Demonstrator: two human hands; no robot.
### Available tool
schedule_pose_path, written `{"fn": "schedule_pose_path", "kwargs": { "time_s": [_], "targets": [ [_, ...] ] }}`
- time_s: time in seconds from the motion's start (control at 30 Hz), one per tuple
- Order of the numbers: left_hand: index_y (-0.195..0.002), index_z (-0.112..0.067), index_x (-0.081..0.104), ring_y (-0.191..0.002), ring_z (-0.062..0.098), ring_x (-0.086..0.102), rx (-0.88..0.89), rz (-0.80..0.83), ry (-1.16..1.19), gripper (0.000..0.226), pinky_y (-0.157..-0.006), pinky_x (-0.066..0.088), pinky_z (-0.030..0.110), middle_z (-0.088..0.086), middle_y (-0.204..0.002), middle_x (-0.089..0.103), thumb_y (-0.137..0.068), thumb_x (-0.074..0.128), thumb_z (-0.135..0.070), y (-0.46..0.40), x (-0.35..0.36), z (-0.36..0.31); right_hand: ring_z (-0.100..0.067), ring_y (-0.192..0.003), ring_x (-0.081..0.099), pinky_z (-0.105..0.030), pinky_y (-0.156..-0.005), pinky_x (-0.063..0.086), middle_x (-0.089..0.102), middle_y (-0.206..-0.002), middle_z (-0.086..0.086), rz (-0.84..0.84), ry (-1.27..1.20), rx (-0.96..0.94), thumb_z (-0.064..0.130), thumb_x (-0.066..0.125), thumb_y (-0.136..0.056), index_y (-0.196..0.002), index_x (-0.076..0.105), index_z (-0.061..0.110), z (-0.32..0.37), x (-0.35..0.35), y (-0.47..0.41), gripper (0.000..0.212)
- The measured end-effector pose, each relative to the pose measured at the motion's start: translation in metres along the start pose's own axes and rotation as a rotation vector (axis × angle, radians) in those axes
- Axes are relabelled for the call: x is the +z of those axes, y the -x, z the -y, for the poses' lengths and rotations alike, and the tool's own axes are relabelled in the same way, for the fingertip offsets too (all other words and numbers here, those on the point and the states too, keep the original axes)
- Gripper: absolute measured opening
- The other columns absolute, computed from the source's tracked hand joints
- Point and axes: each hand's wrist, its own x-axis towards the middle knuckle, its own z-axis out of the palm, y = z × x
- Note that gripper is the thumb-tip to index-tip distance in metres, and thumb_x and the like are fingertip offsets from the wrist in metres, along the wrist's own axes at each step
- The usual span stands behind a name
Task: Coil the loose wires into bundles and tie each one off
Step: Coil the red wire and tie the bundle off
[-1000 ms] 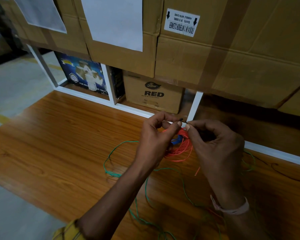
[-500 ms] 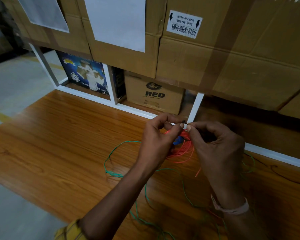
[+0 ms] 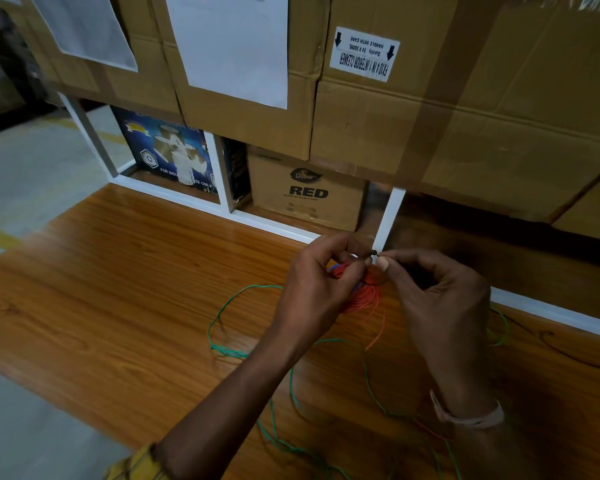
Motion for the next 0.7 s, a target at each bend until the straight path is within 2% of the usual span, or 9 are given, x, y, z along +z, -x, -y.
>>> {"fn": "schedule_pose_path", "kwargs": {
  "time_s": [0.07,0.1,0.2,0.37,0.47,0.57,0.6,0.63,0.7],
  "targets": [
    [-0.097,-0.023,0.075,-0.082,0.019,0.068,-0.005,0.028,0.011,0.005,-0.061,0.06,0.052,-0.011,-0.087,0.063,-0.096,0.074,-0.019,0.001,0.0,0.0,0.0,-0.087,0.072,-0.015,-0.076,0.056,0.075,-0.088,0.015,0.009,-0.014,0.022,0.014,0.08,-0.087,-0.091,0.078,0.026,-0.001,-0.001,0.0,0.013],
    [-0.098,-0.024,0.076,-0.081,0.019,0.068,-0.001,0.031,0.011,0.005,-0.06,0.059,0.052,-0.011,-0.087,0.063,-0.097,0.074,-0.019,0.001,0.0,-0.001,0.0,-0.087,0.072,-0.015,-0.076,0.056,0.076,-0.087,0.014,0.011,-0.025,0.036,0.013,0.08,-0.087,-0.091,0.079,0.023,-0.002,-0.002,0.0,0.01],
    [-0.1,-0.027,0.076,-0.073,0.013,0.065,0.008,0.02,0.003,0.006,-0.059,0.05,0.034,-0.013,-0.086,0.064,-0.096,0.072,-0.024,0.0,0.0,-0.002,-0.001,-0.085,0.073,-0.014,-0.074,0.056,0.077,-0.087,0.009,0.03,-0.097,0.101,0.014,0.081,-0.086,-0.095,0.08,0.016,-0.003,-0.003,0.001,0.009],
    [-0.103,-0.028,0.077,-0.072,0.014,0.066,-0.015,0.011,-0.018,0.01,-0.059,0.048,0.029,-0.018,-0.088,0.066,-0.097,0.073,-0.021,-0.001,-0.001,-0.001,-0.008,-0.086,0.075,-0.023,-0.074,0.06,0.079,-0.089,0.003,0.089,-0.208,0.198,0.008,0.081,-0.084,-0.095,0.077,0.015,-0.008,-0.007,0.001,0.013],
    [-0.105,-0.028,0.076,-0.071,0.011,0.066,-0.014,0.068,-0.007,0.011,-0.058,0.051,0.035,-0.015,-0.089,0.064,-0.096,0.073,-0.022,0.0,-0.001,-0.001,-0.01,-0.078,0.074,-0.021,-0.067,0.057,0.079,-0.085,0.001,0.094,-0.28,0.233,0.005,0.08,-0.084,-0.09,0.078,0.014,-0.007,-0.008,-0.001,0.011],
    [-0.105,-0.03,0.076,-0.089,0.017,0.073,-0.008,0.117,-0.015,0.011,-0.067,0.062,0.053,-0.008,-0.093,0.066,-0.094,0.072,-0.028,0.001,-0.002,-0.001,-0.007,-0.07,0.073,-0.017,-0.063,0.056,0.078,-0.081,0.004,0.096,-0.302,0.244,0.003,0.079,-0.084,-0.088,0.077,0.015,-0.006,-0.009,-0.002,0.013],
    [-0.105,-0.03,0.075,-0.091,0.018,0.073,-0.012,0.129,-0.016,0.011,-0.068,0.062,0.055,-0.007,-0.094,0.067,-0.094,0.072,-0.029,0.001,-0.003,0.0,-0.006,-0.07,0.073,-0.017,-0.063,0.056,0.078,-0.081,0.005,0.101,-0.288,0.244,0.003,0.079,-0.084,-0.087,0.077,0.016,-0.006,-0.009,-0.002,0.013],
    [-0.105,-0.03,0.075,-0.089,0.015,0.073,-0.018,0.136,-0.012,0.011,-0.066,0.062,0.051,-0.006,-0.094,0.067,-0.095,0.073,-0.028,0.001,-0.004,0.0,-0.006,-0.072,0.073,-0.018,-0.064,0.056,0.078,-0.081,0.006,0.107,-0.263,0.24,0.005,0.078,-0.085,-0.088,0.077,0.017,-0.007,-0.011,-0.002,0.012],
    [-0.104,-0.028,0.076,-0.077,0.004,0.068,-0.014,0.14,-0.015,0.01,-0.06,0.055,0.032,-0.007,-0.091,0.067,-0.097,0.074,-0.021,0.0,-0.005,0.001,-0.008,-0.08,0.073,-0.023,-0.068,0.057,0.078,-0.087,0.006,0.113,-0.187,0.223,0.012,0.076,-0.089,-0.092,0.078,0.021,-0.008,-0.015,-0.003,0.01]
  ]
}}
